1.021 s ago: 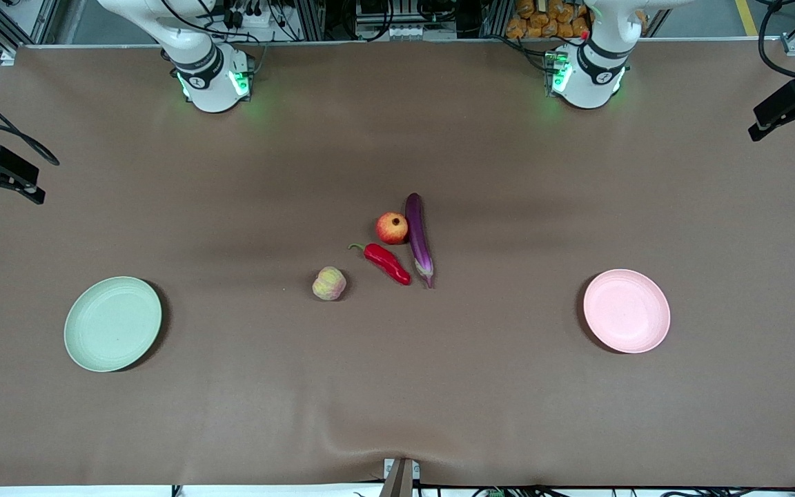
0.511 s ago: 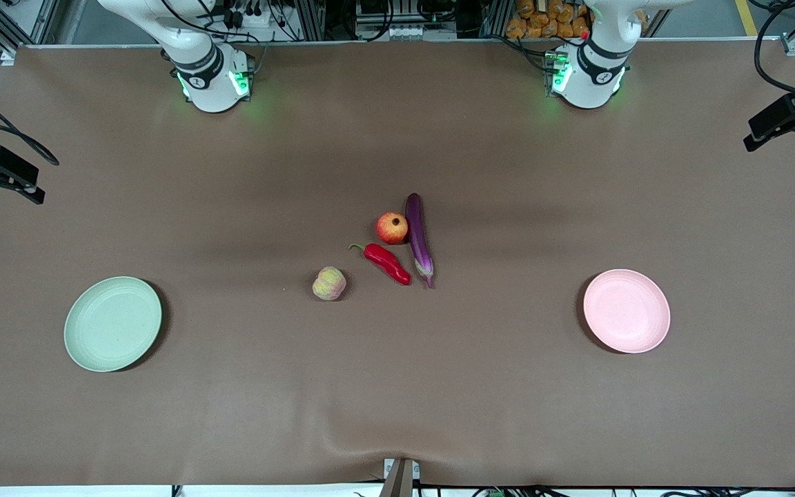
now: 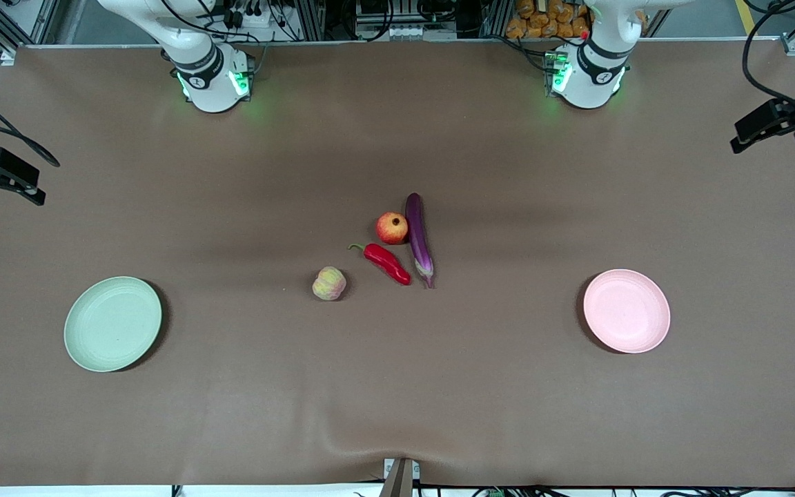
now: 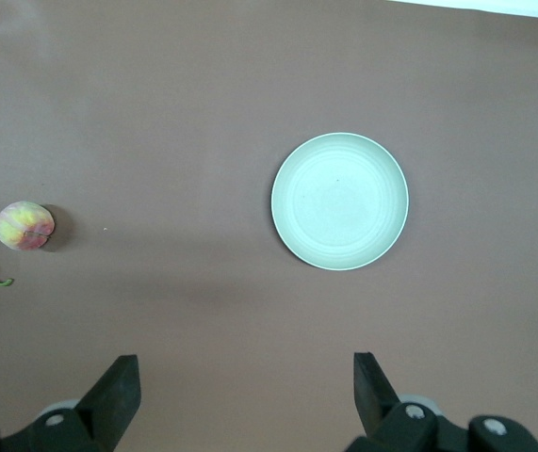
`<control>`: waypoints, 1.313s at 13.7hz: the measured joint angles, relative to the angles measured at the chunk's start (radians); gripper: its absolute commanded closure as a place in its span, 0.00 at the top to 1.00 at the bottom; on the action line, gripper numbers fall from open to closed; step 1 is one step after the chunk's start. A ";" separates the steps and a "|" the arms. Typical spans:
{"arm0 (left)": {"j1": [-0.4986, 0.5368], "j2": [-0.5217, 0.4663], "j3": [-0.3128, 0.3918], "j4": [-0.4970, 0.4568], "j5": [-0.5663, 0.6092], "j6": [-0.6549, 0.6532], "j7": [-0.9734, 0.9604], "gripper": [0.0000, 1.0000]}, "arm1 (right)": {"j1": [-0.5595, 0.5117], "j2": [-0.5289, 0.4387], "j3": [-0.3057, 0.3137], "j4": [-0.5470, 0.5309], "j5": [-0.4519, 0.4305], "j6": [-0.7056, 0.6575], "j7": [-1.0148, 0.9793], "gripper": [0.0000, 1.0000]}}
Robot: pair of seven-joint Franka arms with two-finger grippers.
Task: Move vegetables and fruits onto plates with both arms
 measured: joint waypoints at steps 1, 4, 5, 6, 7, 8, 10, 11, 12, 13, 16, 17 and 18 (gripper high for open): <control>-0.004 0.003 -0.010 -0.017 -0.009 0.007 -0.035 1.00 | 0.000 0.005 0.000 0.000 0.000 0.000 0.000 1.00; -0.012 0.013 -0.101 -0.106 -0.016 0.118 -0.149 1.00 | 0.000 0.009 -0.002 0.001 0.000 0.000 0.000 1.00; -0.014 0.017 -0.143 -0.147 -0.016 0.179 -0.202 1.00 | 0.000 0.009 -0.003 0.001 0.000 0.000 0.000 1.00; -0.016 0.021 -0.185 -0.190 -0.016 0.245 -0.262 1.00 | 0.000 0.009 -0.003 0.002 0.000 0.000 0.000 1.00; -0.018 0.028 -0.228 -0.234 -0.016 0.313 -0.330 1.00 | 0.000 0.009 -0.003 0.003 0.000 0.000 0.000 1.00; -0.020 0.040 -0.272 -0.269 -0.016 0.368 -0.402 1.00 | 0.000 0.009 -0.003 0.004 0.000 0.000 0.000 1.00; -0.023 0.089 -0.358 -0.302 -0.016 0.454 -0.553 1.00 | 0.000 0.009 -0.003 0.005 0.000 0.000 0.000 1.00; -0.026 0.125 -0.395 -0.307 -0.016 0.493 -0.616 1.00 | 0.000 0.010 -0.003 0.005 0.000 -0.001 0.000 1.00; -0.029 0.165 -0.424 -0.308 -0.016 0.529 -0.659 1.00 | 0.000 0.012 -0.003 0.005 0.000 -0.001 0.000 1.00; -0.040 0.212 -0.443 -0.308 -0.016 0.568 -0.690 1.00 | 0.000 0.017 -0.002 0.005 0.000 -0.002 0.000 1.00; -0.117 0.352 -0.454 -0.303 -0.008 0.694 -0.798 0.94 | 0.000 0.052 -0.001 0.006 0.000 -0.004 0.000 1.00; -0.146 0.396 -0.455 -0.293 0.007 0.732 -0.845 0.93 | 0.000 0.067 -0.001 0.006 0.000 -0.003 0.000 1.00; -0.173 0.439 -0.456 -0.273 0.030 0.755 -0.894 0.90 | 0.000 0.077 -0.002 0.006 0.000 -0.002 0.000 1.00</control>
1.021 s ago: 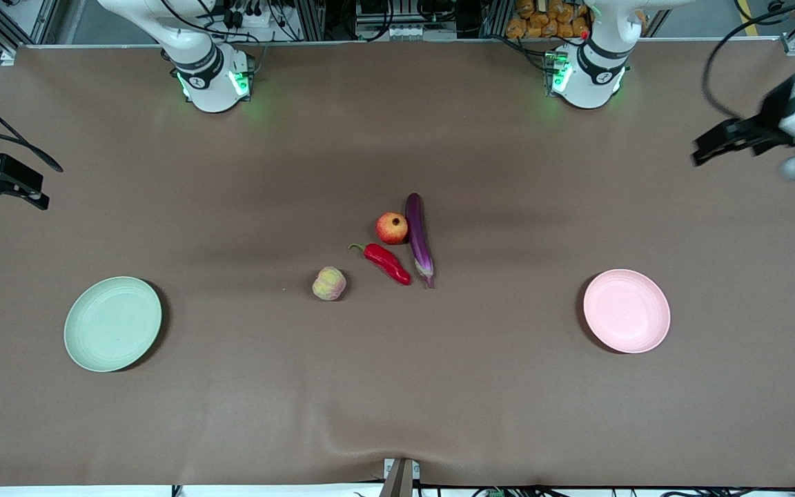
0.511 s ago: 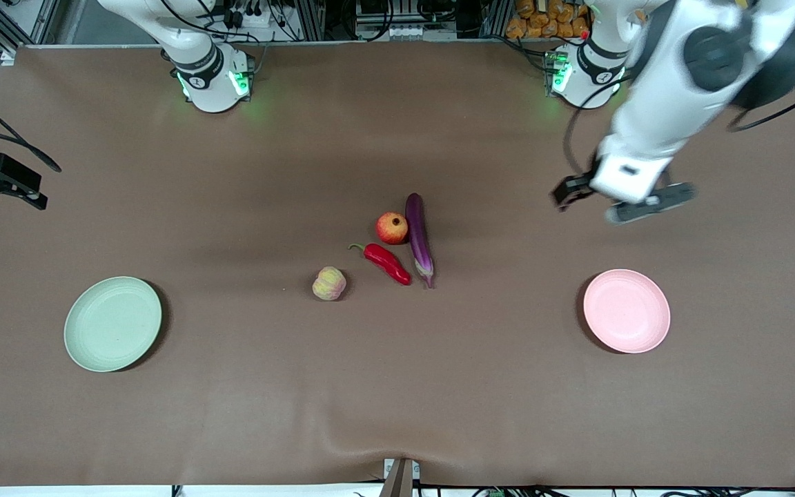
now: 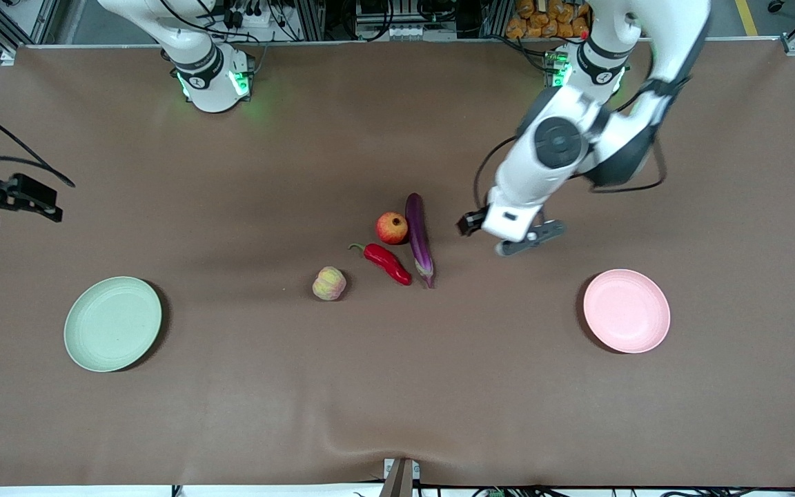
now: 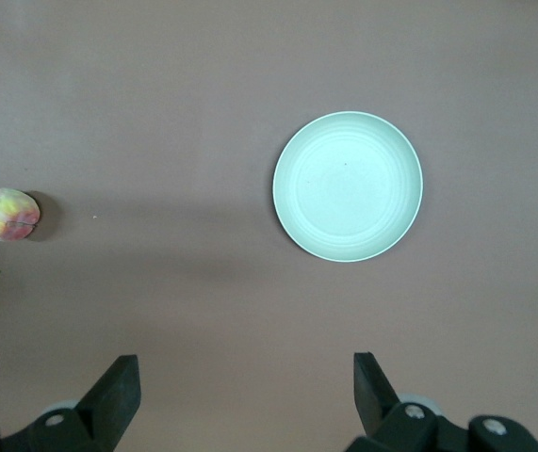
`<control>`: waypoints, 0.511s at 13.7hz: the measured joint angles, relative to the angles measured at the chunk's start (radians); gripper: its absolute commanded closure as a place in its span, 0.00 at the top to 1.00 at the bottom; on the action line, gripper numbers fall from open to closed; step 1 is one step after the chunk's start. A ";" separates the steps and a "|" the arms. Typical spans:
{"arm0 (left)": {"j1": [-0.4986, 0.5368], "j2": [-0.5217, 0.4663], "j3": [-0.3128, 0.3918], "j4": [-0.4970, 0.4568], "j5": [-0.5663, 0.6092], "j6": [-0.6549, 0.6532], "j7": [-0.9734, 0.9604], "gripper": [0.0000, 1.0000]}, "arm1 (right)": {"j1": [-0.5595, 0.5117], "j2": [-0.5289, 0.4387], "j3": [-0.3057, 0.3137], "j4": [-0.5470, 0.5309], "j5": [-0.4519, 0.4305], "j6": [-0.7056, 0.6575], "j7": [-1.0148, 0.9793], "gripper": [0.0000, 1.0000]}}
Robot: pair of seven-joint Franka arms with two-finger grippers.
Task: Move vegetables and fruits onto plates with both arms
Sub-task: 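Reach the left gripper down toward the purple eggplant, then close the left gripper on the eggplant and lift it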
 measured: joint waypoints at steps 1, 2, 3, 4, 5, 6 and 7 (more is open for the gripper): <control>-0.024 0.043 0.000 0.030 0.030 0.009 -0.043 0.90 | 0.000 0.005 -0.001 0.001 0.000 0.000 0.000 1.00; -0.048 0.088 0.000 0.066 0.063 0.010 -0.081 0.90 | 0.000 0.006 -0.002 0.002 0.000 0.000 0.000 1.00; -0.070 0.131 0.000 0.102 0.096 0.011 -0.116 0.90 | 0.000 0.006 -0.004 0.003 0.000 0.000 0.000 1.00; -0.089 0.172 0.000 0.135 0.126 0.013 -0.149 0.90 | 0.000 0.006 -0.005 0.005 0.000 0.000 0.000 1.00; -0.104 0.211 0.000 0.162 0.151 0.021 -0.178 0.89 | 0.000 0.006 -0.005 0.006 0.000 -0.001 0.000 1.00; -0.117 0.246 0.001 0.182 0.170 0.037 -0.197 0.87 | 0.000 0.006 -0.005 0.007 0.000 -0.001 0.000 1.00; -0.128 0.277 0.001 0.195 0.184 0.059 -0.208 0.86 | 0.000 0.006 -0.005 0.007 0.000 -0.001 0.000 1.00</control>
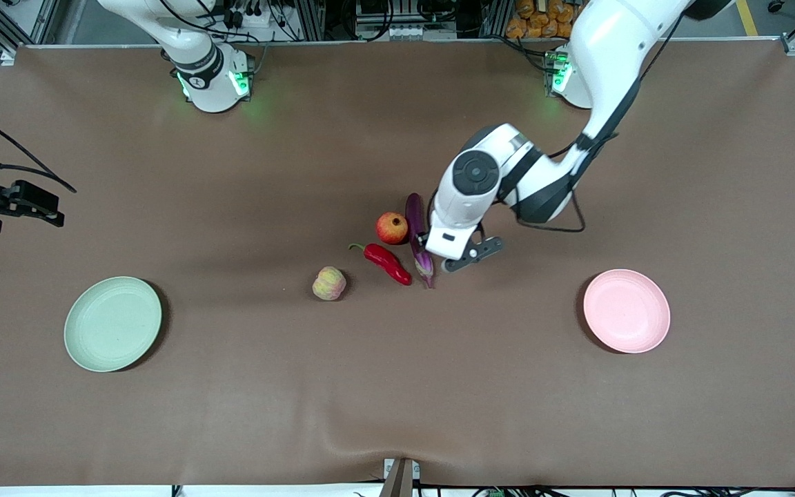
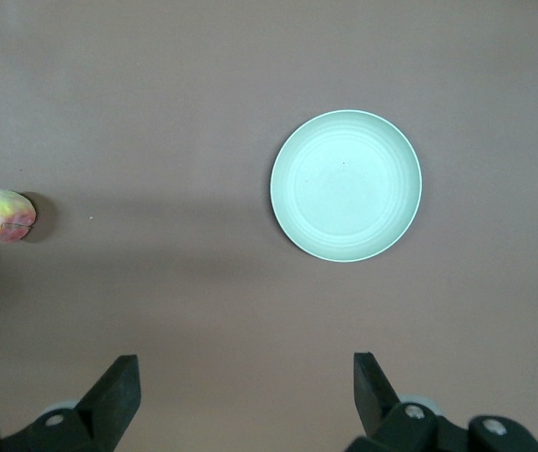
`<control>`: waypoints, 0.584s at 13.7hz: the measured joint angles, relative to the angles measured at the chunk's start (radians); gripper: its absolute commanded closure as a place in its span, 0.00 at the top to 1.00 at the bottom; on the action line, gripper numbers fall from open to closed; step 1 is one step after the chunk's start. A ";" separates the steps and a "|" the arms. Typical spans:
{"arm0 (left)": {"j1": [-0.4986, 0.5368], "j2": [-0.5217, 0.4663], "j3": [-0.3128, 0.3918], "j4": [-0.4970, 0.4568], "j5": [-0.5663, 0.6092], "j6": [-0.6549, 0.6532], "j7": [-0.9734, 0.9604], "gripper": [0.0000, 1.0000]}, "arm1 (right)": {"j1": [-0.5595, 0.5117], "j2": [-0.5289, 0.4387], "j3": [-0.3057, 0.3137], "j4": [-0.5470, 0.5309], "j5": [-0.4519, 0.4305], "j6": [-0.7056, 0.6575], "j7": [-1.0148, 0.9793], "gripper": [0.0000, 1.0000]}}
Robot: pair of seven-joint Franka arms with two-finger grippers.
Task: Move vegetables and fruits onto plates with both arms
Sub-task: 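Close the left gripper on the eggplant and lift it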
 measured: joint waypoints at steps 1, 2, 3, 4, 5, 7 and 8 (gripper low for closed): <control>-0.010 0.026 0.000 0.008 0.008 0.024 -0.012 0.86 | 0.000 0.000 0.000 0.000 0.000 0.000 0.000 1.00; -0.019 0.049 0.001 0.012 0.015 0.049 -0.021 0.86 | 0.000 0.000 0.000 0.000 0.000 0.000 0.000 1.00; -0.027 0.066 0.003 0.013 0.026 0.067 -0.032 0.85 | 0.000 0.000 0.000 0.000 0.000 0.000 0.000 1.00; -0.037 0.082 0.005 0.015 0.039 0.077 -0.043 0.84 | 0.000 0.000 0.000 0.000 0.000 0.000 0.000 1.00; -0.049 0.095 0.012 0.016 0.049 0.083 -0.057 0.77 | 0.000 0.000 0.000 0.000 0.000 0.000 0.000 1.00; -0.077 0.113 0.034 0.018 0.061 0.090 -0.075 0.59 | 0.000 0.000 0.000 0.000 0.000 -0.001 0.000 1.00; -0.085 0.122 0.042 0.019 0.064 0.095 -0.075 0.49 | 0.000 0.000 0.000 0.000 0.000 -0.001 0.000 1.00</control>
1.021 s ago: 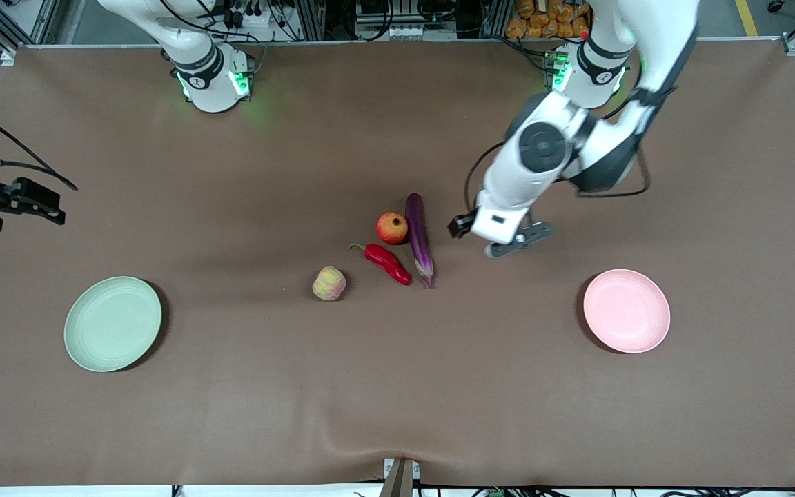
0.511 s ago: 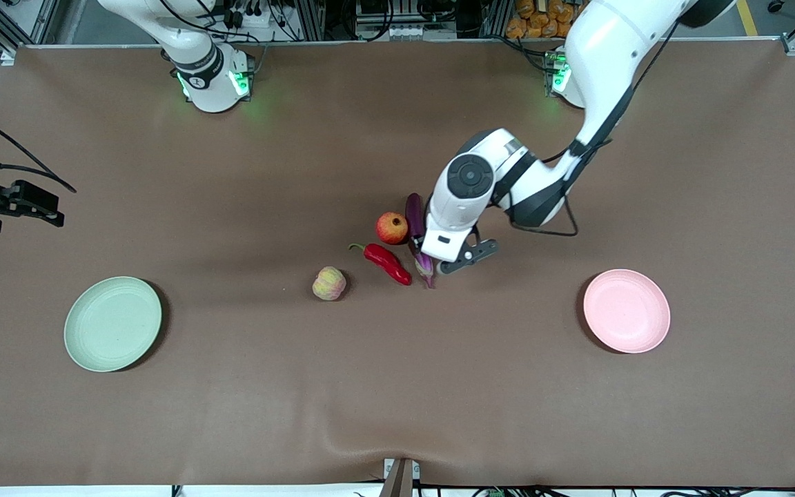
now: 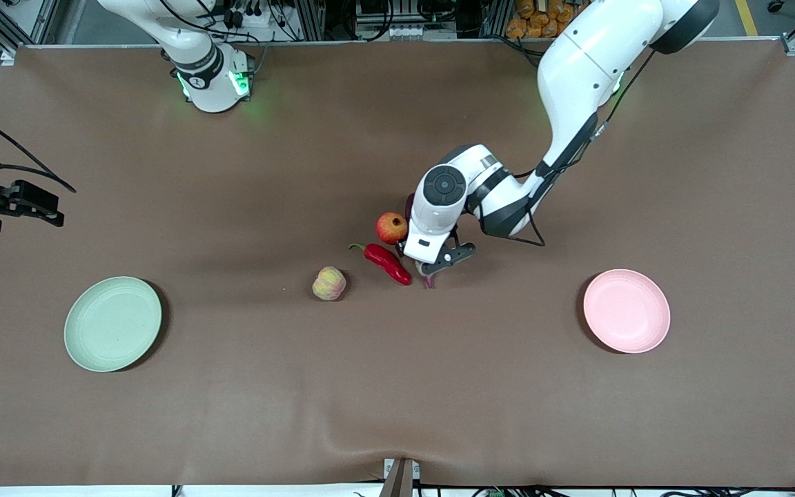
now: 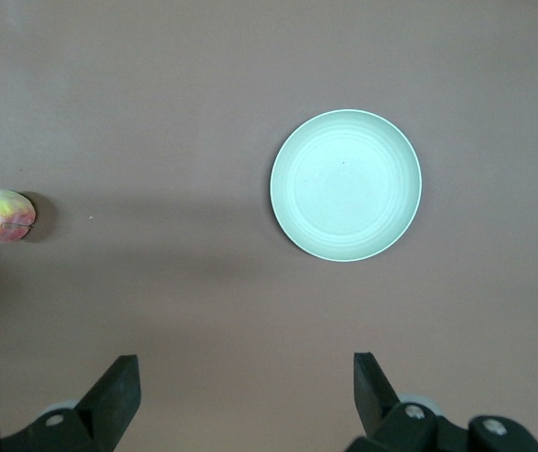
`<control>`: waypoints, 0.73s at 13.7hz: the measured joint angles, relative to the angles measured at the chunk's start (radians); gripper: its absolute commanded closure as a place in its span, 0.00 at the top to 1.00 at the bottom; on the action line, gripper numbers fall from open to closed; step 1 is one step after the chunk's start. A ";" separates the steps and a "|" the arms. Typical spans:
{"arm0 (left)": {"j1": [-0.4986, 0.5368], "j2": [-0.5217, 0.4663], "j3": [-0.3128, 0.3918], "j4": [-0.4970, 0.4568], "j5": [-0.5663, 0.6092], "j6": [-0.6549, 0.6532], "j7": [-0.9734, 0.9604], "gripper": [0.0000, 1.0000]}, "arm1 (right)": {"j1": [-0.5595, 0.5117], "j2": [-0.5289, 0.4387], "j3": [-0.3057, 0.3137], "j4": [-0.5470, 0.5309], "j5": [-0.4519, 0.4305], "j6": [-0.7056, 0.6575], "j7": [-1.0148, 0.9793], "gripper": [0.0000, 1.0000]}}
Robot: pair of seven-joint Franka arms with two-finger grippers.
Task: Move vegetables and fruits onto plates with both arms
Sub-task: 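Close the left gripper on the eggplant and lift it, then carry the eggplant to the pink plate while the right gripper reaches the peach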
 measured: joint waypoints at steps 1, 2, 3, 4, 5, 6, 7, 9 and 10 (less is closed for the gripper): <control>-0.002 0.010 0.003 0.000 0.006 0.008 0.000 0.33 | 0.000 0.000 0.000 0.000 0.000 0.000 0.000 1.00; -0.002 0.021 0.004 0.001 0.012 0.017 0.000 0.19 | 0.000 0.001 0.000 0.000 0.000 -0.002 0.000 1.00; -0.002 0.032 0.005 0.001 0.015 0.031 0.000 0.11 | 0.000 0.003 0.000 -0.001 0.000 -0.004 0.000 1.00; -0.002 0.040 0.006 0.002 0.016 0.043 0.000 0.00 | 0.000 0.008 0.000 -0.002 0.000 -0.005 0.000 1.00; -0.002 0.041 0.005 0.004 0.016 0.045 0.000 0.00 | 0.001 0.014 0.002 -0.002 0.000 -0.005 0.000 1.00; -0.002 0.041 0.006 0.005 0.016 0.045 0.000 0.00 | 0.004 0.019 0.004 -0.002 0.002 -0.005 0.000 1.00; -0.001 0.041 0.007 0.006 0.016 0.045 0.000 0.00 | 0.010 0.022 0.006 -0.002 0.003 -0.004 0.002 1.00; 0.008 0.039 0.013 0.012 0.016 0.042 0.000 0.00 | 0.031 0.024 0.010 -0.002 0.006 -0.004 0.057 1.00; 0.023 0.033 0.016 0.019 0.021 0.026 0.000 0.00 | 0.041 0.025 0.012 -0.002 0.011 -0.003 0.103 1.00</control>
